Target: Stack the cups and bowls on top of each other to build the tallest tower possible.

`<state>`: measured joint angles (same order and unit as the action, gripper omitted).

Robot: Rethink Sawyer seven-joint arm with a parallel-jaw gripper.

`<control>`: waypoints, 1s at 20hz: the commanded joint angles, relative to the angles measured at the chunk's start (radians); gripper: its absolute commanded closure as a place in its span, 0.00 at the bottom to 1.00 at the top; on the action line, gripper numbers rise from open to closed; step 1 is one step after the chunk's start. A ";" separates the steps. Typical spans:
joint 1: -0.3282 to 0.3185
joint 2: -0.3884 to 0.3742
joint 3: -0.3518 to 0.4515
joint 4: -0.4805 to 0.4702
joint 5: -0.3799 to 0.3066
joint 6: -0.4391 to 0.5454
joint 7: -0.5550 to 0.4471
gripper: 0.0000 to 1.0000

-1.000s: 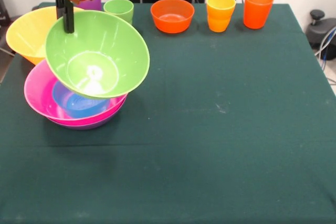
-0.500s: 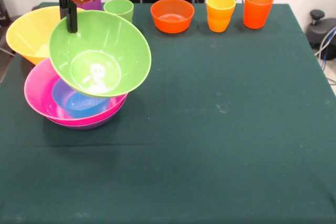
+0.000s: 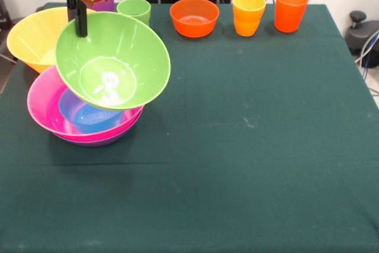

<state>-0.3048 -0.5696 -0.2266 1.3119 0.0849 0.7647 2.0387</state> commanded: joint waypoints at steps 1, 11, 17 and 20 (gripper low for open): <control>-0.015 0.028 0.088 0.050 -0.020 -0.042 0.039 1.00; -0.027 0.032 0.094 0.045 -0.026 -0.058 0.024 1.00; -0.036 0.036 0.099 0.039 -0.031 -0.067 0.012 1.00; -0.041 0.038 0.104 0.042 -0.029 -0.076 0.012 1.00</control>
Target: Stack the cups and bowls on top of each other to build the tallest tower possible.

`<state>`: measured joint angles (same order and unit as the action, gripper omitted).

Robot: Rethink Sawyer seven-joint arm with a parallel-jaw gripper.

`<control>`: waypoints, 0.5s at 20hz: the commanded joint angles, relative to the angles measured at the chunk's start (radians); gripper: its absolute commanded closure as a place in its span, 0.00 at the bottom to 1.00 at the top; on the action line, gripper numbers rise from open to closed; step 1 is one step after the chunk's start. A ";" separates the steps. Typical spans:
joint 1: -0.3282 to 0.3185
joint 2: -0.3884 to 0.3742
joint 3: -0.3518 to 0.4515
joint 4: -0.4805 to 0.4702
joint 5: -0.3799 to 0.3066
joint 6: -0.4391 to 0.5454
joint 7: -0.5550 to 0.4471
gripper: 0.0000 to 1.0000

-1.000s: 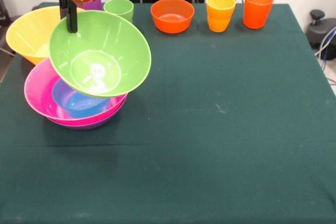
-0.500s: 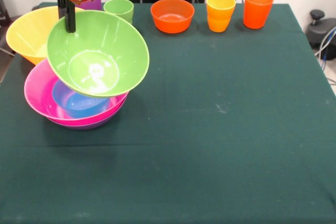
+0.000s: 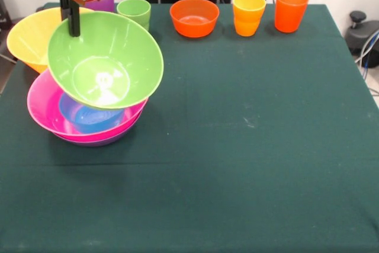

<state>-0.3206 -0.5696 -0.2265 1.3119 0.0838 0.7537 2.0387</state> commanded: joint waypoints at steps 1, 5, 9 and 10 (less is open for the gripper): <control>-0.029 0.039 0.106 0.041 -0.029 -0.066 0.007 1.00; -0.037 0.038 0.114 0.049 -0.029 -0.076 -0.002 1.00; -0.042 0.038 0.123 0.059 -0.027 -0.073 -0.008 1.00; -0.042 0.041 0.124 0.058 -0.028 -0.075 -0.006 1.00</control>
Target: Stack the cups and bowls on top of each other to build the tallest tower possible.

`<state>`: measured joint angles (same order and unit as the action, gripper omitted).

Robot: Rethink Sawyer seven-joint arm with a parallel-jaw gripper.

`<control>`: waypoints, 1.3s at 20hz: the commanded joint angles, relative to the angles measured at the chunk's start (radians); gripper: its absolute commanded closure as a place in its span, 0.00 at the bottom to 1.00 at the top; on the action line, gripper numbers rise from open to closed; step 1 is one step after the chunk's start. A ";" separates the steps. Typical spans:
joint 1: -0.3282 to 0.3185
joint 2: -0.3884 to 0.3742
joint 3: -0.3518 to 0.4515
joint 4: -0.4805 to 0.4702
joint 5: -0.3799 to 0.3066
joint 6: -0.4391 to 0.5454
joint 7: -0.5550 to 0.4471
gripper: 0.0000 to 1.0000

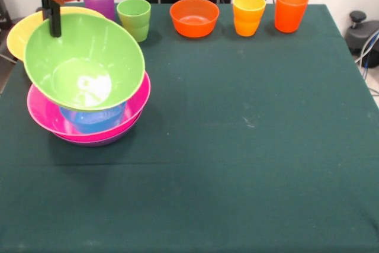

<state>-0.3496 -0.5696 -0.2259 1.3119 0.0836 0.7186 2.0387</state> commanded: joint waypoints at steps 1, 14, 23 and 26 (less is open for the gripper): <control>-0.013 0.044 0.128 0.065 -0.025 -0.051 -0.001 1.00; 0.027 0.049 0.118 0.056 -0.008 -0.036 0.062 1.00; 0.042 0.068 0.114 0.039 -0.004 -0.046 0.079 1.00; 0.043 0.076 0.115 0.032 -0.004 -0.049 0.080 1.00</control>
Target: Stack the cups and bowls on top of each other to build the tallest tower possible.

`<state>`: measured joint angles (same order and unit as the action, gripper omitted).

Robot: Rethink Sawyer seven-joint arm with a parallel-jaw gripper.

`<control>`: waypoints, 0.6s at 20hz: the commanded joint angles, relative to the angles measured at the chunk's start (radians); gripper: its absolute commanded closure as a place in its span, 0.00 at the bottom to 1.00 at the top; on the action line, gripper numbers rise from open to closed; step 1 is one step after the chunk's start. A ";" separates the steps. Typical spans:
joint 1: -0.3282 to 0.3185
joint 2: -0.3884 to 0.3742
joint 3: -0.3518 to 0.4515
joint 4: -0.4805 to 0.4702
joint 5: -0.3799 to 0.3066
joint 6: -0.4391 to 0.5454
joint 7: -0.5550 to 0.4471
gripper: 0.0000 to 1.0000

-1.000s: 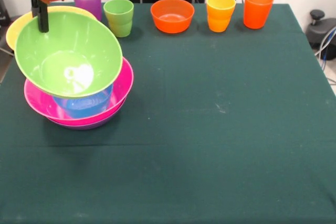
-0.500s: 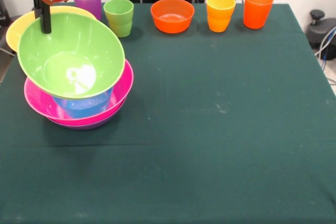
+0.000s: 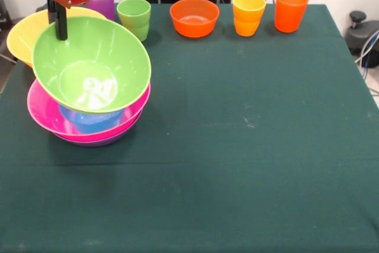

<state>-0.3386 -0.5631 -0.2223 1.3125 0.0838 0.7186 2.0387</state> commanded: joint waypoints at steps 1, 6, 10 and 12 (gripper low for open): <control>0.033 0.071 0.112 0.032 -0.002 -0.051 0.083 1.00; 0.031 0.077 0.115 0.036 -0.005 -0.043 0.070 1.00; 0.023 0.085 0.129 0.034 0.006 -0.040 0.065 1.00; 0.022 0.088 0.131 0.032 0.007 -0.042 0.065 1.00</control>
<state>-0.3314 -0.5415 -0.2171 1.3123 0.0849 0.7184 2.0387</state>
